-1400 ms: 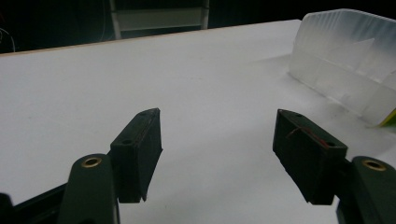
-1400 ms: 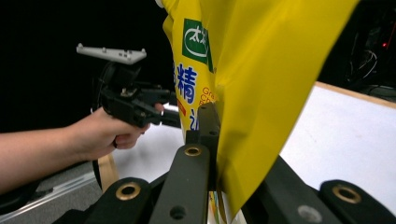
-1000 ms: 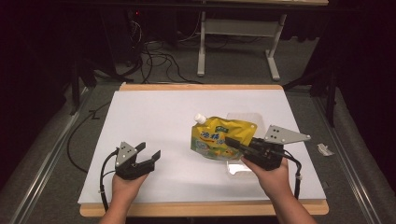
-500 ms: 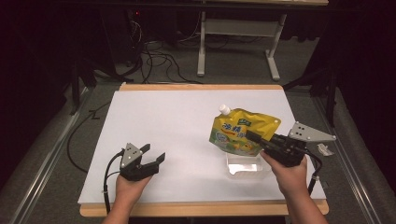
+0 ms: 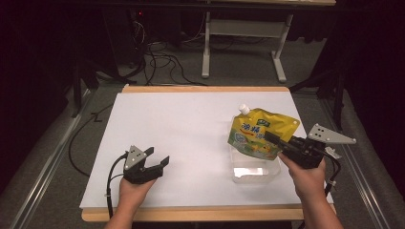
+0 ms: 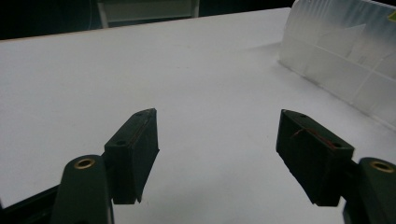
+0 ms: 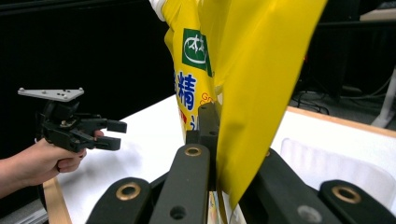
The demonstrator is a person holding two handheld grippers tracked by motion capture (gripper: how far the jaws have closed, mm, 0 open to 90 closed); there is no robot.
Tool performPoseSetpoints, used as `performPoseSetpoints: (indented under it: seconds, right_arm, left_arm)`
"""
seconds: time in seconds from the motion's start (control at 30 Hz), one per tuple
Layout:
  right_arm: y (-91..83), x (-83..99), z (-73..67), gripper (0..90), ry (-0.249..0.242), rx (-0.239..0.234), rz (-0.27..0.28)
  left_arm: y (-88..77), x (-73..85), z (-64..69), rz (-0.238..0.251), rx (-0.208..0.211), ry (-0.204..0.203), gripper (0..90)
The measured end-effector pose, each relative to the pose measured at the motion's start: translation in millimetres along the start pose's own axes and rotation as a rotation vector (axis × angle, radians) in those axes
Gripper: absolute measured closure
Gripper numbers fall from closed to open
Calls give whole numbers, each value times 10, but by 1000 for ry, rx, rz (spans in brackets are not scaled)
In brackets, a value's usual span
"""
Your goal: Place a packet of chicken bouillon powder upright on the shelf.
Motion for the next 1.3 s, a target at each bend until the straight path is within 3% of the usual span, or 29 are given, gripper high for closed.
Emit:
performPoseSetpoints:
  seconds: [0.4, 0.97, 1.3]
  right_arm:
    - [-109, 191, 33, 900, 26, 41, -24]
    - [-136, 242, -2, 900, 30, 51, -27]
    - [-111, 321, -4, 900, 29, 57, -58]
  left_arm:
    - [-51, -4, 7, 7, 6, 12, 295]
    - [-38, -20, 22, 9, 21, 21, 291]
    - [-48, -36, 16, 16, 19, 19, 291]
Point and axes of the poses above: each handheld gripper's, and its own axes: y roughly forward along the jaws, x roughly out of its underside, z roughly to its right, the point moved 3 cm from there along y, roughly forward along the jaws, and after that the axes turned 2 degrees about -y, right-handed, at the moved point
